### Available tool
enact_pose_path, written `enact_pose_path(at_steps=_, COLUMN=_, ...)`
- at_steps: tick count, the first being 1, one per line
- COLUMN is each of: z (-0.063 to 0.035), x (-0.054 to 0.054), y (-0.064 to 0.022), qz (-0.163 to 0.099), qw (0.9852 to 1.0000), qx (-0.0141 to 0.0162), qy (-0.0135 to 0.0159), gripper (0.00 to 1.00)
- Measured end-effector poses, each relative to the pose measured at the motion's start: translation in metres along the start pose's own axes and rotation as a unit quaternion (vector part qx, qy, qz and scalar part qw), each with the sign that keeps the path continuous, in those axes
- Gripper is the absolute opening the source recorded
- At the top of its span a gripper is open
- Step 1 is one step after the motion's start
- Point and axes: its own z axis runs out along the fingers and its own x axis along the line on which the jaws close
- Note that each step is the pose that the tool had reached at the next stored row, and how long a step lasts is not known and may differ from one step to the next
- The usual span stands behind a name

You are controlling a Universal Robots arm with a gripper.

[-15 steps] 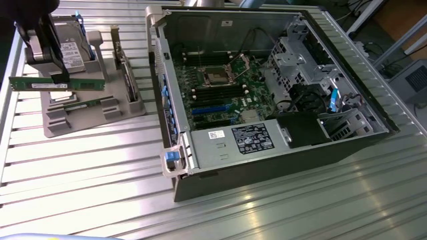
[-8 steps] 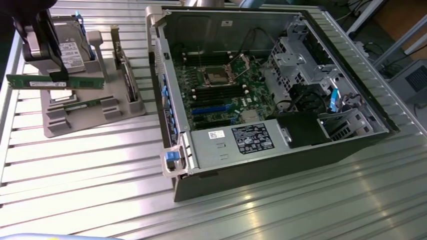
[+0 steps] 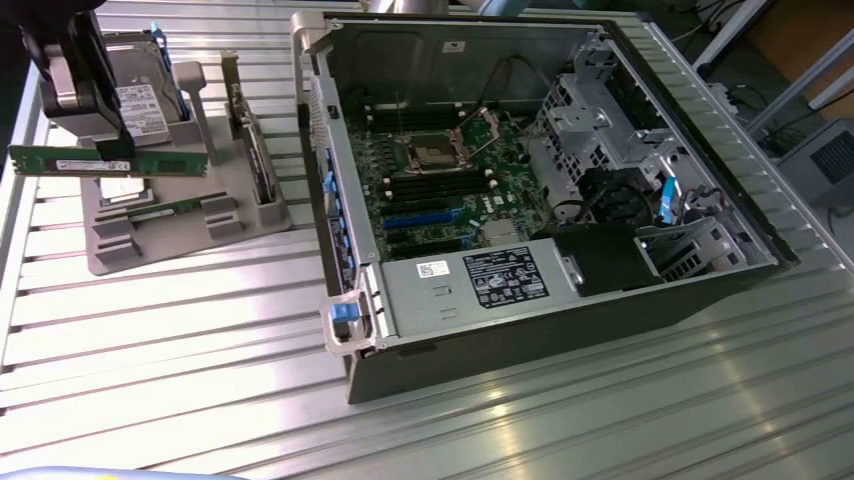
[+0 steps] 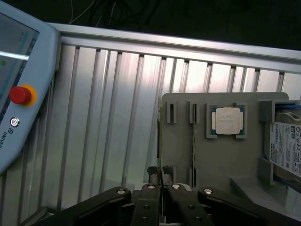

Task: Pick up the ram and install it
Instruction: 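Pick up the ram and move it above insertion slot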

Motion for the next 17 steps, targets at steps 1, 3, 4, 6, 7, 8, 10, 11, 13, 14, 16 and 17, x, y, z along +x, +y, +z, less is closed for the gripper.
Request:
enact_pose_path(at_steps=1, z=-0.0004, x=0.0, y=0.0, qz=0.0, qw=1.0, qx=0.0, qy=0.0003, gripper=0.12)
enact_pose_path(at_steps=3, z=-0.0013, x=0.0, y=0.0, qz=0.0, qw=1.0, qx=-0.0001, qy=0.0011, gripper=0.12)
enact_pose_path(at_steps=4, z=-0.0025, x=0.0, y=0.0001, qz=0.0, qw=1.0, qx=-0.0003, qy=0.0023, gripper=0.12)
enact_pose_path(at_steps=6, z=-0.0036, x=0.0, y=0.0001, qz=0.0, qw=1.0, qx=-0.0005, qy=0.0034, gripper=0.12)
enact_pose_path(at_steps=7, z=-0.004, x=0.0, y=0.0001, qz=0.0, qw=1.0, qx=-0.0005, qy=0.0037, gripper=0.12)
enact_pose_path(at_steps=8, z=-0.0044, x=0.0, y=0.0001, qz=0.0, qw=1.0, qx=-0.0006, qy=0.0041, gripper=0.12)
enact_pose_path(at_steps=10, z=-0.0057, x=0.001, y=0.0002, qz=0.0, qw=1.0, qx=-0.0008, qy=0.0055, gripper=0.12)
enact_pose_path(at_steps=11, z=-0.0064, x=0.001, y=0.0002, qz=0.0, qw=1.0, qx=-0.0009, qy=0.0065, gripper=0.12)
enact_pose_path(at_steps=13, z=-0.0076, x=0.001, y=0.0002, qz=0.0, qw=1.0, qx=-0.0012, qy=0.0076, gripper=0.12)
enact_pose_path(at_steps=14, z=-0.0081, x=0.001, y=0.0002, qz=0.0, qw=1.0, qx=-0.0011, qy=0.008, gripper=0.12)
enact_pose_path(at_steps=16, z=-0.0094, x=0.001, y=0.0003, qz=0.0, qw=1.0, qx=-0.0014, qy=0.0088, gripper=0.12)
enact_pose_path(at_steps=17, z=-0.0106, x=0.001, y=0.0003, qz=0.0, qw=1.0, qx=-0.0014, qy=0.0093, gripper=0.12)
